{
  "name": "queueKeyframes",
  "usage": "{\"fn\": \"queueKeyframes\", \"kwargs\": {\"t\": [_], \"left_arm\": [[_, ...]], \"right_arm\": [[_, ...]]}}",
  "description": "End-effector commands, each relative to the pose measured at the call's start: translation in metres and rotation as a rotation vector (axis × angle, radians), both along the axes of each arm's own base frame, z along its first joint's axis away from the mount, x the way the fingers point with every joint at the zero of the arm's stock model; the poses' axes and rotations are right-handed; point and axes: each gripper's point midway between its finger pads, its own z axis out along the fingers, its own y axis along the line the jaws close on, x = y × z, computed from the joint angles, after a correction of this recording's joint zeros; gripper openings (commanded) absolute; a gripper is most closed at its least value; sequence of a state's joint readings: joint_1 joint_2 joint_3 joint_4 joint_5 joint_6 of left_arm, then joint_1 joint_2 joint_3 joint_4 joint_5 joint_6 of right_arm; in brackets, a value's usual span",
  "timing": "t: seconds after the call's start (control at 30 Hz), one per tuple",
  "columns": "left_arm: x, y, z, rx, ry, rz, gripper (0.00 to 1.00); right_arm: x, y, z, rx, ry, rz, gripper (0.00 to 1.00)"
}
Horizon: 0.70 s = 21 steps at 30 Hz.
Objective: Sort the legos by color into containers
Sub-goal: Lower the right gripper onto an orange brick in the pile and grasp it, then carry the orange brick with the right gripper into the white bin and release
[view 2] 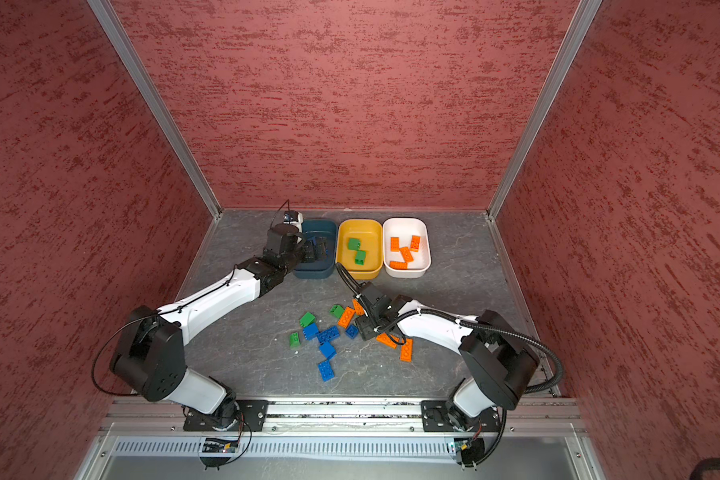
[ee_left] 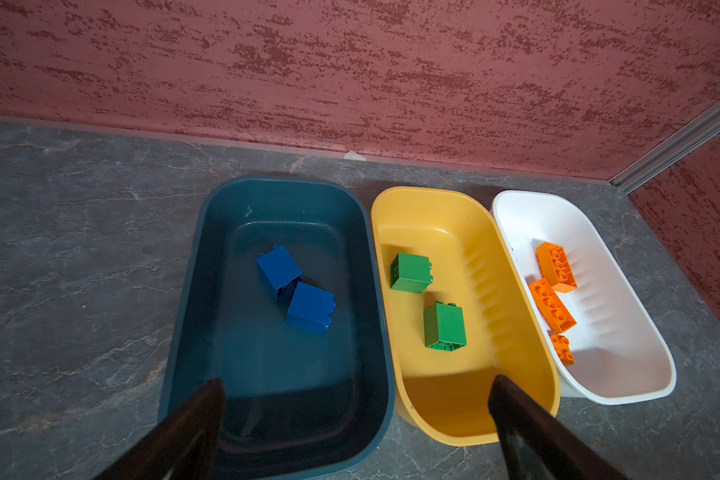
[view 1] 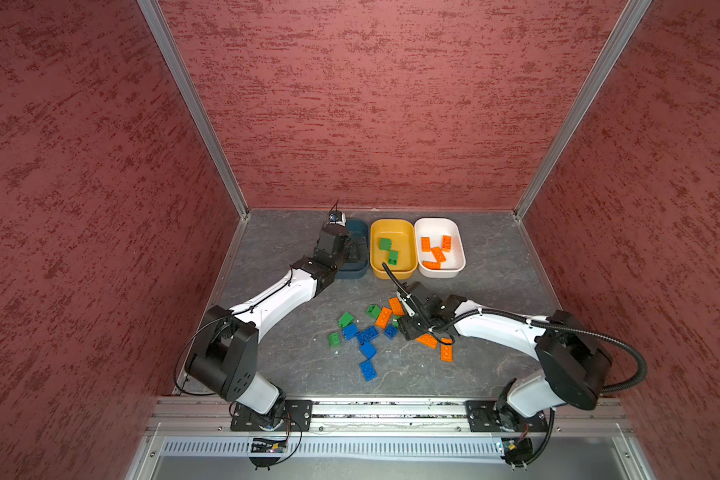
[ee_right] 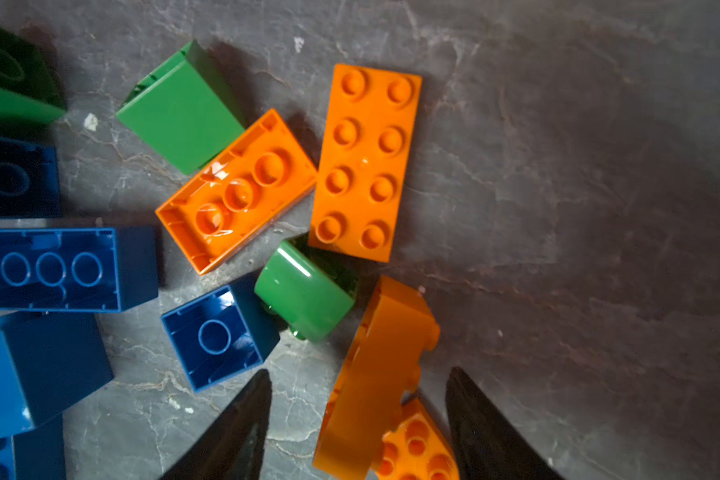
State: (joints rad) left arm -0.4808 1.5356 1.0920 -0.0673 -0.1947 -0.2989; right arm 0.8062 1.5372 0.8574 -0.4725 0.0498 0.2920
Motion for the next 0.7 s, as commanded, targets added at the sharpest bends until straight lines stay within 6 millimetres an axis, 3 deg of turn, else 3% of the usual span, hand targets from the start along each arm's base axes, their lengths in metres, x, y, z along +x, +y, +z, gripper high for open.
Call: {"fn": "queueKeyframes", "kwargs": {"t": [0.0,0.37,0.57,0.67], "left_arm": [[-0.001,0.003,0.006,0.001,-0.025,0.012,0.99],[-0.001,0.004,0.005,0.004,-0.018,0.014,0.99],[-0.001,0.002,0.006,0.005,-0.022,0.009,1.00],[-0.001,0.001,0.007,0.000,-0.025,0.003,1.00]], "right_arm": [[0.003,-0.006,0.001,-0.024,-0.023,-0.033,0.62],[0.004,-0.003,-0.004,-0.016,-0.025,-0.011,0.35],[0.016,-0.012,0.019,-0.009,-0.127,0.004,0.21],[0.030,-0.018,0.046,0.043,-0.196,-0.012,0.19]]}}
